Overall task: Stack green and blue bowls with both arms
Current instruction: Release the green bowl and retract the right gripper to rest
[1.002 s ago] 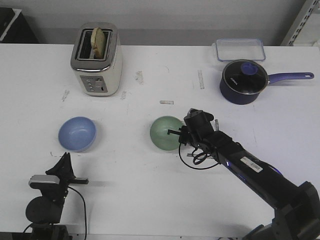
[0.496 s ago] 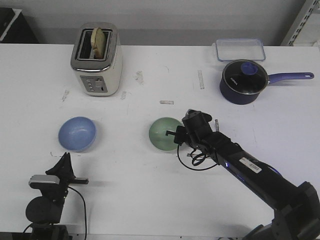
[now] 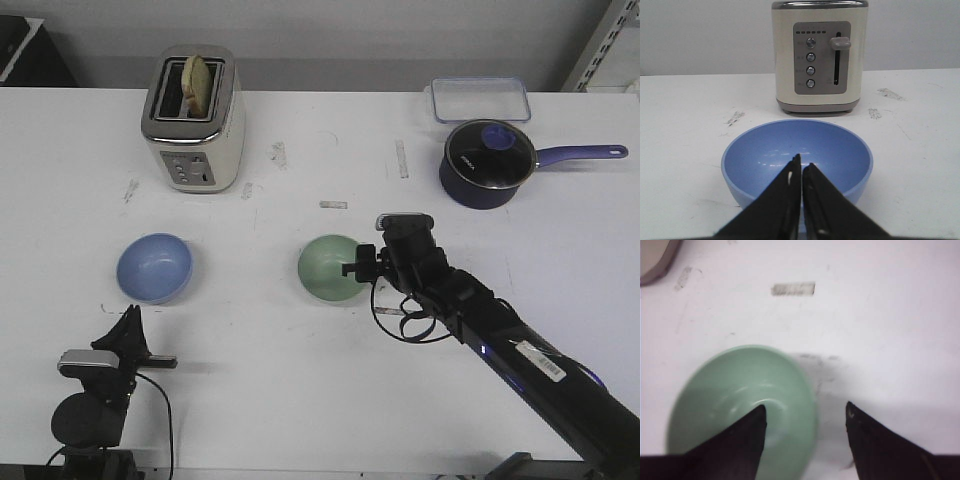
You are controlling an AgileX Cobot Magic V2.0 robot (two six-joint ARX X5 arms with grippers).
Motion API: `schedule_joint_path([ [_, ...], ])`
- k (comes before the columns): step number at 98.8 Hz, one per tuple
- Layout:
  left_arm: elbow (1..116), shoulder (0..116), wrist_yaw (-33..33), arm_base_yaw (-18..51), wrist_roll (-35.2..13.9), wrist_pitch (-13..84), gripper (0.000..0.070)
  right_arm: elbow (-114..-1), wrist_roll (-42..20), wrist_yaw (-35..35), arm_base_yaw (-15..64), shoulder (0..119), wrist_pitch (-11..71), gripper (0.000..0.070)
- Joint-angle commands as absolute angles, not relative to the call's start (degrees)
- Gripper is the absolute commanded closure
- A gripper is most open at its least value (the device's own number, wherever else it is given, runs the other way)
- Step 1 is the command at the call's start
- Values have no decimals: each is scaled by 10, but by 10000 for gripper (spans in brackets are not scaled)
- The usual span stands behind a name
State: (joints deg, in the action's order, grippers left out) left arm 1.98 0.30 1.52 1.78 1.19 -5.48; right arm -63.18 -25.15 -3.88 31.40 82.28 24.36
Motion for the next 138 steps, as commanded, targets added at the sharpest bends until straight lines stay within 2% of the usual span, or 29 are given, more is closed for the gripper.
schedule_joint_path([
  [1, 7, 2, 15, 19, 20, -60, 698, -641, -124, -52, 314, 817, 240, 361],
  [10, 7, 2, 15, 19, 19, -60, 698, -641, -53, -63, 305, 804, 240, 401],
  [17, 7, 2, 15, 19, 19, -60, 698, -639, -16, -63, 291, 792, 239, 518],
  [25, 7, 2, 15, 19, 19, -60, 698, -631, 2, -63, 273, 776, 225, 636],
  [33, 7, 2, 15, 19, 20, -60, 698, -610, 3, -62, 251, 752, 194, 684],
  [66, 7, 2, 15, 19, 19, -60, 698, -484, 3, -60, 151, 621, 81, 685],
  [93, 7, 2, 15, 19, 20, -60, 698, -327, 0, -59, 72, 471, -14, 686],
  [125, 7, 2, 15, 19, 20, -60, 698, -191, 0, -60, 44, 277, -15, 685],
  [138, 7, 2, 15, 19, 20, -60, 698, -178, 1, -60, 44, 203, 22, 685],
])
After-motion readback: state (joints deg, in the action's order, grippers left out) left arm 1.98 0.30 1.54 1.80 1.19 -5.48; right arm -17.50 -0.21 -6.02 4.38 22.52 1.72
